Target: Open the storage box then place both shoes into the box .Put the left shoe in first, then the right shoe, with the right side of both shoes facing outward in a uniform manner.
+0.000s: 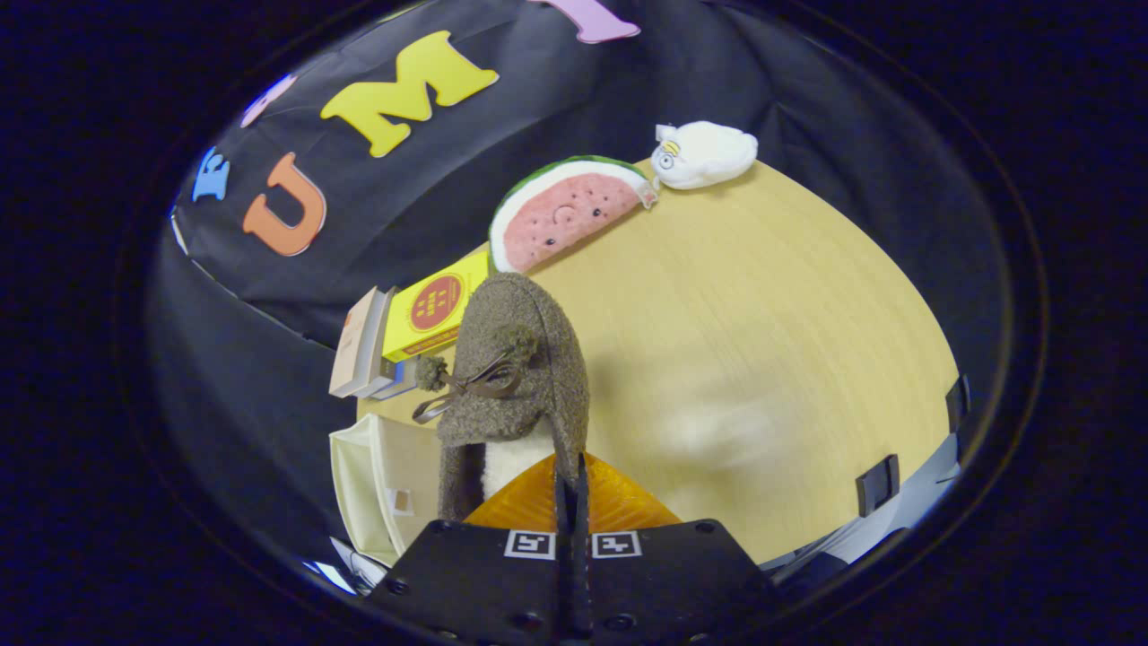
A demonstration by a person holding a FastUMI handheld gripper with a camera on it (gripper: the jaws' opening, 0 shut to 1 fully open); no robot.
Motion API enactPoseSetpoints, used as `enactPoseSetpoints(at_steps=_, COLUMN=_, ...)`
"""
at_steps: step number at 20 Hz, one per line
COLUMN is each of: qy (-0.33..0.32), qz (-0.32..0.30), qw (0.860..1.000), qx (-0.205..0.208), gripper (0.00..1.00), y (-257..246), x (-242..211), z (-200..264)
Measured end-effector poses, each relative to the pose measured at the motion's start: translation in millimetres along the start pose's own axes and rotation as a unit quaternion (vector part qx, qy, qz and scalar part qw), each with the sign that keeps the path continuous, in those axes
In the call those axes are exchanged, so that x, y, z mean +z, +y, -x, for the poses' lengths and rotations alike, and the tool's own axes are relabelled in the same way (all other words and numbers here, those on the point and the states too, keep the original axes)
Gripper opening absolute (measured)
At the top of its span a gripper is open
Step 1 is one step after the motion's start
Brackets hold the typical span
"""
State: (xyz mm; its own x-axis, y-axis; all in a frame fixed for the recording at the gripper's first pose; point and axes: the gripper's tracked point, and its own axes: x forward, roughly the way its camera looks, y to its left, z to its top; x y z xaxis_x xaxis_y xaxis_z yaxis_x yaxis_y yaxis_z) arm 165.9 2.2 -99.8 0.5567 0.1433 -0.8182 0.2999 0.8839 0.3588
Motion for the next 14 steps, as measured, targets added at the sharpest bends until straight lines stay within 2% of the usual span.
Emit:
enactPoseSetpoints(at_steps=6, qy=0.002, qz=0.055, qw=0.997, qx=0.045, gripper=0.00, y=102.7, x=-38.3, z=18.6)
enactPoseSetpoints(at_steps=14, qy=0.001, qz=0.091, qw=0.994, qx=0.055, gripper=0.00, y=203.9, x=-98.7, z=-31.7)
